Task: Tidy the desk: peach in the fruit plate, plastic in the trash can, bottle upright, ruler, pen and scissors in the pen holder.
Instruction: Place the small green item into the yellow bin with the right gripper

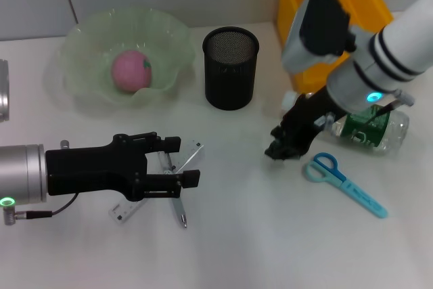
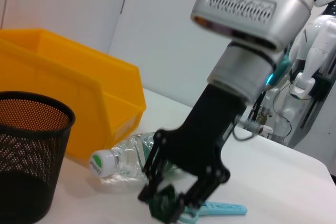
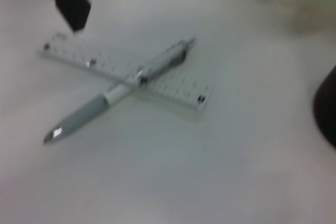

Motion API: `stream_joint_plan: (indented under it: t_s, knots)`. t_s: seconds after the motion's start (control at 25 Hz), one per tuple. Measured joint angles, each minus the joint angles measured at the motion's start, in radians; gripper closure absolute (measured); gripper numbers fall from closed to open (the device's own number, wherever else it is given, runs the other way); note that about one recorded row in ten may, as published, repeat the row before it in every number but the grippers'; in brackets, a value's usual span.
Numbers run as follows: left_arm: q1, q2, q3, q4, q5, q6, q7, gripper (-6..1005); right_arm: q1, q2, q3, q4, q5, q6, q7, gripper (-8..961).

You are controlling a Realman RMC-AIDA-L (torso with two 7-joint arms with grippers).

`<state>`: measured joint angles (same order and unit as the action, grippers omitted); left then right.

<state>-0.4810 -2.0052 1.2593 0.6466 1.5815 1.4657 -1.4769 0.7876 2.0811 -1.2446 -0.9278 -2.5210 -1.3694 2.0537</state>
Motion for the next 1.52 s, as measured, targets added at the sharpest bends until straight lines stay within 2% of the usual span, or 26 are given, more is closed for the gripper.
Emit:
stream_joint_plan:
  t_s: [0.04, 0.08, 0.12, 0.16, 0.24, 0.28, 0.32, 0.36, 0.44, 0.48, 0.52, 0.6, 0.64, 0.68, 0.72, 0.76, 0.88, 0.92, 0.96, 1.04, 1.2, 1.4, 1.52]
  knots:
    - [0.000, 0.000, 0.000, 0.000, 0.000, 0.000, 0.000, 165, -0.023, -0.002, 0.013, -0.081, 0.001, -0.034, 0.043, 510]
    - [0.000, 0.001, 0.000, 0.001, 0.000, 0.000, 0.000, 165, -0.023, -0.002, 0.013, -0.081, 0.001, -0.034, 0.043, 522]
    - [0.000, 0.001, -0.001, 0.001, 0.000, 0.001, 0.000, 165, -0.046, -0.002, 0.044, -0.168, 0.008, -0.077, 0.078, 535]
    - [0.000, 0.001, -0.001, 0.001, 0.000, 0.001, 0.000, 165, -0.046, -0.002, 0.044, -0.168, 0.008, -0.077, 0.078, 547]
    - [0.000, 0.001, -0.001, 0.001, 0.000, 0.001, 0.000, 165, -0.069, -0.004, 0.128, -0.305, 0.023, -0.141, 0.129, 572]
    - [0.000, 0.001, -0.001, 0.001, 0.000, 0.001, 0.000, 165, -0.069, -0.004, 0.128, -0.305, 0.023, -0.141, 0.129, 585]
    - [0.000, 0.001, -0.001, 0.001, 0.000, 0.001, 0.001, 165, -0.074, -0.007, 0.191, -0.371, 0.028, -0.167, 0.164, 597]
    - [0.000, 0.001, -0.001, 0.001, 0.000, 0.001, 0.001, 165, -0.074, -0.007, 0.191, -0.371, 0.028, -0.167, 0.164, 610]
    - [-0.002, 0.000, -0.001, 0.001, 0.000, 0.001, 0.003, 165, -0.076, -0.011, 0.284, -0.441, 0.029, -0.166, 0.199, 635]
    - [-0.002, 0.000, -0.001, 0.001, 0.000, 0.003, 0.004, 165, -0.076, -0.011, 0.284, -0.441, 0.029, -0.166, 0.199, 645]
    - [-0.002, 0.000, -0.001, 0.001, 0.000, 0.003, 0.004, 165, -0.076, -0.013, 0.343, -0.462, 0.027, -0.136, 0.208, 656]
    - [-0.002, 0.000, -0.001, 0.001, 0.000, 0.007, 0.004, 165, -0.076, -0.014, 0.370, -0.465, 0.027, -0.118, 0.208, 677]
    - [-0.002, -0.001, -0.001, 0.001, 0.000, 0.011, 0.004, 165, -0.080, -0.014, 0.417, -0.462, 0.026, -0.060, 0.209, 687]
    - [-0.002, -0.001, -0.001, 0.001, 0.000, 0.011, 0.004, 165, -0.080, -0.014, 0.417, -0.462, 0.026, -0.060, 0.209, 692]
    - [-0.001, -0.001, -0.001, 0.001, 0.000, 0.013, 0.004, 165, -0.083, -0.015, 0.427, -0.453, 0.025, -0.025, 0.209, 697]
    - [0.001, -0.002, -0.001, 0.001, 0.000, 0.016, 0.003, 165, -0.092, -0.015, 0.436, -0.416, 0.022, 0.073, 0.209, 702]
    - [0.002, -0.002, -0.001, 0.001, 0.000, 0.018, 0.002, 165, -0.094, -0.017, 0.434, -0.366, 0.019, 0.152, 0.209, 718]
    - [0.002, -0.003, -0.001, 0.002, 0.000, 0.020, 0.001, 165, -0.087, -0.025, 0.428, -0.294, 0.018, 0.222, 0.205, 723]
    - [0.002, -0.003, -0.002, 0.002, 0.000, 0.022, 0.001, 165, -0.087, -0.025, 0.428, -0.294, 0.018, 0.222, 0.205, 728]
    - [0.002, -0.003, -0.001, 0.002, 0.000, 0.025, 0.000, 165, -0.059, -0.041, 0.424, -0.182, 0.017, 0.284, 0.203, 742]
    - [0.002, -0.003, -0.001, 0.002, 0.000, 0.027, -0.001, 165, -0.030, -0.054, 0.425, -0.094, 0.016, 0.329, 0.204, 777]
    - [0.003, -0.003, -0.002, 0.002, 0.000, 0.027, -0.001, 165, -0.018, -0.058, 0.425, -0.048, 0.015, 0.364, 0.202, 678]
    - [0.004, -0.003, -0.001, 0.002, 0.000, 0.027, -0.002, 164, -0.016, -0.058, 0.426, -0.045, 0.015, 0.365, 0.202, 583]
